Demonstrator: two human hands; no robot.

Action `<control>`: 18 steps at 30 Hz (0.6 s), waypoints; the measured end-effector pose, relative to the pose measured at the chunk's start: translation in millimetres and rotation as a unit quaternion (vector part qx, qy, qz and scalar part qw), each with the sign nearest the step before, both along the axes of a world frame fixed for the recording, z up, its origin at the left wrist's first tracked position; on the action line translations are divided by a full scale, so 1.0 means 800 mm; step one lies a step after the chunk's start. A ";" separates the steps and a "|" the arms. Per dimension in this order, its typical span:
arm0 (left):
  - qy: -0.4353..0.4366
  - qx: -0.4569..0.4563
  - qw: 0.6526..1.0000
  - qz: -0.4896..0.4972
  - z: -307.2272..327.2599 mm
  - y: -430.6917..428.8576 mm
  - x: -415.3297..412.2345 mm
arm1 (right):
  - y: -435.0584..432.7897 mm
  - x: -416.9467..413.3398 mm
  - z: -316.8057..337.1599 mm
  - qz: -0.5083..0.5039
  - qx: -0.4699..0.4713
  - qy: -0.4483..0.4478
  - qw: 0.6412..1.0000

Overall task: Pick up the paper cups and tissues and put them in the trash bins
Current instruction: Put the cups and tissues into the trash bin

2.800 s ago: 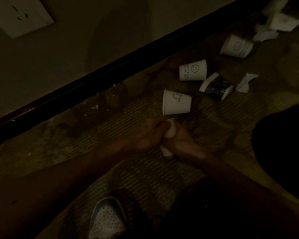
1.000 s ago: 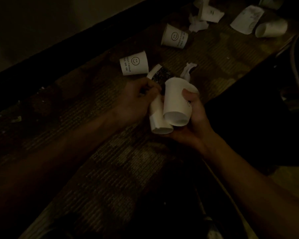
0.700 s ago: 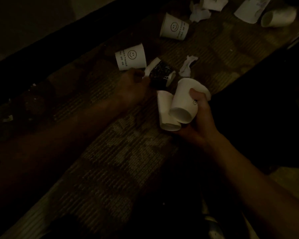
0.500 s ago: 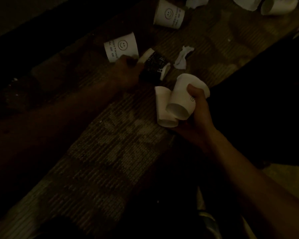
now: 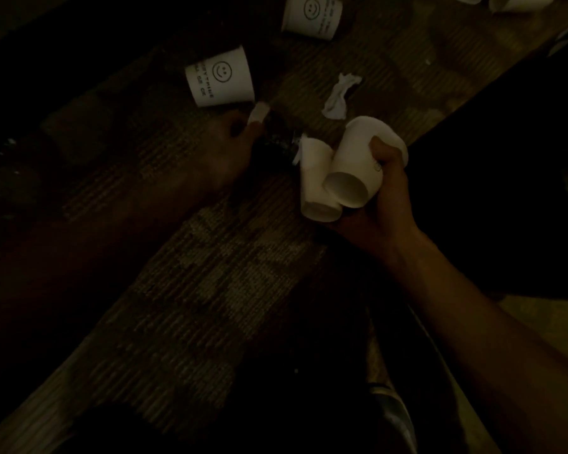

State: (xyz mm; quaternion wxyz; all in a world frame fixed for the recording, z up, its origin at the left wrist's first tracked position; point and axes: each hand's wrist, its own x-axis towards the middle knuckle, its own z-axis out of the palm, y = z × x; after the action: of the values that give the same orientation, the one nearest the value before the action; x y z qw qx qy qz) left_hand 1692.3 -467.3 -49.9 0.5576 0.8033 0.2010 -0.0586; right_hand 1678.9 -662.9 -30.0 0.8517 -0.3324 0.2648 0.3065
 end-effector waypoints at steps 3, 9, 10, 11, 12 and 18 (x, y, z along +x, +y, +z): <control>-0.025 -0.004 0.999 0.020 0.011 0.016 -0.021 | 0.002 -0.003 0.006 -0.008 0.002 0.001 1.000; -0.031 -0.068 0.997 0.018 0.031 0.037 -0.046 | 0.022 -0.013 0.021 0.061 0.016 -0.008 0.998; -0.034 -0.075 0.996 0.019 0.033 0.037 -0.046 | 0.026 -0.014 0.022 0.069 0.016 -0.013 0.997; -0.044 -0.075 0.996 0.020 0.034 0.037 -0.045 | 0.030 -0.016 0.024 0.073 0.016 -0.020 0.997; -0.058 -0.063 0.996 0.017 0.036 0.038 -0.043 | 0.033 -0.016 0.024 0.075 0.018 -0.028 0.997; -0.114 -0.014 0.993 0.014 0.039 0.038 -0.024 | 0.039 -0.008 0.025 0.054 -0.003 -0.062 0.997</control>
State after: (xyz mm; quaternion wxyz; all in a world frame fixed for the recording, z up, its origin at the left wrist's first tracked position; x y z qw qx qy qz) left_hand 1673.1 -437.3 -18.9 0.5891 0.7938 0.1463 0.0380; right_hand 1672.6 -631.5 -10.1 0.8477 -0.3672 0.1935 0.3303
